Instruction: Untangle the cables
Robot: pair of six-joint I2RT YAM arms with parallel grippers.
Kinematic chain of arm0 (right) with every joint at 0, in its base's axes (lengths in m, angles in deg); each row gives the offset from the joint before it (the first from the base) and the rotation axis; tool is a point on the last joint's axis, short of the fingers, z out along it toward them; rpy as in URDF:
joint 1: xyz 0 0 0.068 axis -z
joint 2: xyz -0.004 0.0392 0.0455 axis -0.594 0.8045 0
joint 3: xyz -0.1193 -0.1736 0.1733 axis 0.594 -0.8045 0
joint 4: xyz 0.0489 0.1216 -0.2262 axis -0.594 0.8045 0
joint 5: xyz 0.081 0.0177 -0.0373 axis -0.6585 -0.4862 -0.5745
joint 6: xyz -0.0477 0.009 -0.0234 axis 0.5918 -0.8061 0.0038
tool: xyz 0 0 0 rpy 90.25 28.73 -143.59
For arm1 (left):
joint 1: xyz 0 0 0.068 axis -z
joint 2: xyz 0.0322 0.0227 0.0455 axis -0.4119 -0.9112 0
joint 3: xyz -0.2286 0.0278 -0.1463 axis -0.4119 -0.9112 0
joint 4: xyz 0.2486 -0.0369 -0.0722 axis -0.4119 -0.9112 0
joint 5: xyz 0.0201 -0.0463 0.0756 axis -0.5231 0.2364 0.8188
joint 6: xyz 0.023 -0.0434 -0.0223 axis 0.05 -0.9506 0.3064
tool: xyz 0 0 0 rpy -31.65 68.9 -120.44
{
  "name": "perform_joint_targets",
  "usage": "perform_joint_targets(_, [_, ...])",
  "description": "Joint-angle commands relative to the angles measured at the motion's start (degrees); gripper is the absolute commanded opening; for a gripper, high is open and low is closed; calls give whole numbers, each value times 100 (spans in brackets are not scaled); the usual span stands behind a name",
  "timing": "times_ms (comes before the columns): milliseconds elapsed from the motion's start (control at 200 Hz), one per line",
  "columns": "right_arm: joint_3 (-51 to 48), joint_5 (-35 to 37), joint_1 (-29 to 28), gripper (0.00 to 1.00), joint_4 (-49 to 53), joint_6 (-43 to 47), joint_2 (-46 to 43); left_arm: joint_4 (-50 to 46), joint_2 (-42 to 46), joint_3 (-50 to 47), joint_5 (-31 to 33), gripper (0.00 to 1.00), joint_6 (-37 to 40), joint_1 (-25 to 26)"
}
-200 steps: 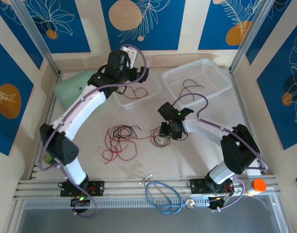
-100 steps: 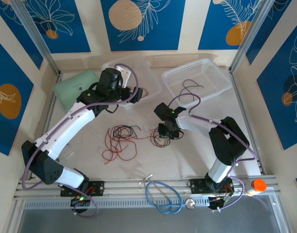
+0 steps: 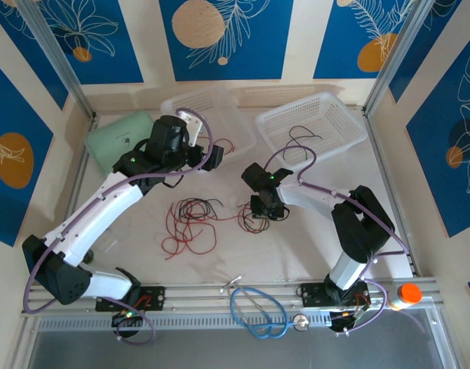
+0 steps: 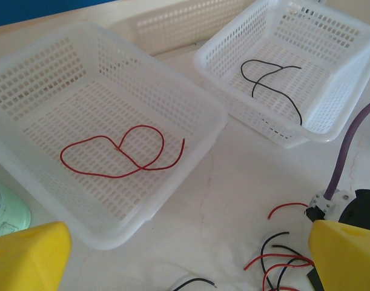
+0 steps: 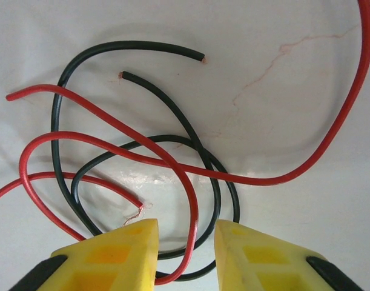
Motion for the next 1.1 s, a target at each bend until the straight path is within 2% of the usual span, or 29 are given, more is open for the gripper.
perform_joint_targets(0, [-34,52,-7,28,-52,25,171,-8,121,-5,-104,100,-89,61])
perform_joint_targets(205, [23,99,13,22,-155,66,329,-78,173,54,-143,100,-88,123])
perform_joint_targets(315, [19,135,4,0,-180,42,183,-162,208,65,-146,100,-72,230])
perform_joint_targets(475, [137,154,-7,0,136,140,-866,-175,278,-135,-328,93,216,633])
perform_joint_targets(590, [444,25,73,0,519,484,-1949,456,471,-829,-577,89,703,1130])
perform_joint_targets(760, [629,-1572,886,0,751,1066,-2952,1960,764,-1952,-1116,90,1279,1705])
perform_joint_targets(890, [803,-2483,1553,0,866,1225,-3392,2633,815,-2376,-989,92,1389,1810])
perform_joint_targets(1095, [1249,-3510,2338,0,862,974,-3674,3348,836,-3060,-844,100,1372,1841])
